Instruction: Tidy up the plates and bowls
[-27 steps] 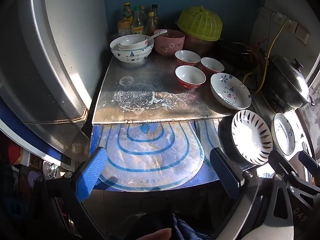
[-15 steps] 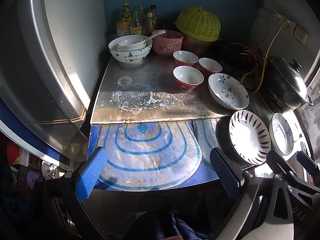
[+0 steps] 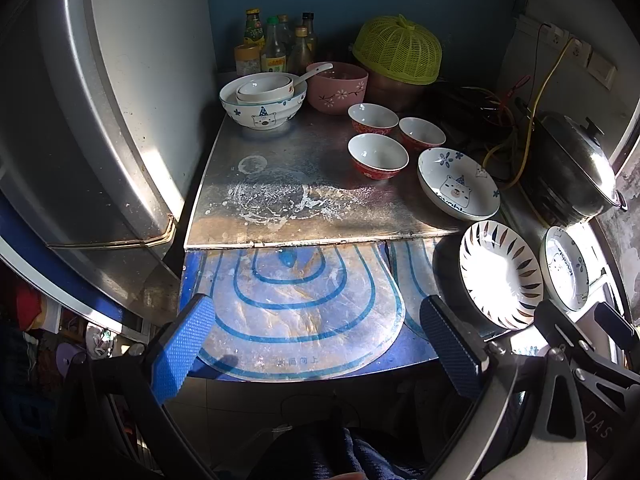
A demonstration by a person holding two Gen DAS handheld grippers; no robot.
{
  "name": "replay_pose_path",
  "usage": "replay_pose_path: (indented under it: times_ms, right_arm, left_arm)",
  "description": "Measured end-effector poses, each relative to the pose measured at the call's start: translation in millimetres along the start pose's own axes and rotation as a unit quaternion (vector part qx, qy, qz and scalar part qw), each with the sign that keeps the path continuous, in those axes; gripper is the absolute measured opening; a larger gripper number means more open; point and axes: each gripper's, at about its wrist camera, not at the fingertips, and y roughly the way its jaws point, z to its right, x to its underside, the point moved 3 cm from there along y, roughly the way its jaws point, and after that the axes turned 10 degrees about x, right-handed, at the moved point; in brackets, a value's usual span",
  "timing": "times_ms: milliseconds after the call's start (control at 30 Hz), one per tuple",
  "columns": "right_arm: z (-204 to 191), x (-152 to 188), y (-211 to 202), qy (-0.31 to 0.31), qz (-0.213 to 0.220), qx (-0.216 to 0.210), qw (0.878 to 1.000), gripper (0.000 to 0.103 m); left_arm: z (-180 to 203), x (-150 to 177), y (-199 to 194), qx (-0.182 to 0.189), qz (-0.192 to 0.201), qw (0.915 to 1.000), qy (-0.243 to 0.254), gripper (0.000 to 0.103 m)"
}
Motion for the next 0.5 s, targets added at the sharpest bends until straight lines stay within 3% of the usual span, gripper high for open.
replay_pose_path:
  times_ms: [500]
  right_arm:
    - [4.2,3.2,0.6,0.003,-0.004,0.005,1.0,0.103]
  left_arm:
    - [0.2,2.2,0.6,-0.002,-0.001,1.0,0.001,0.103]
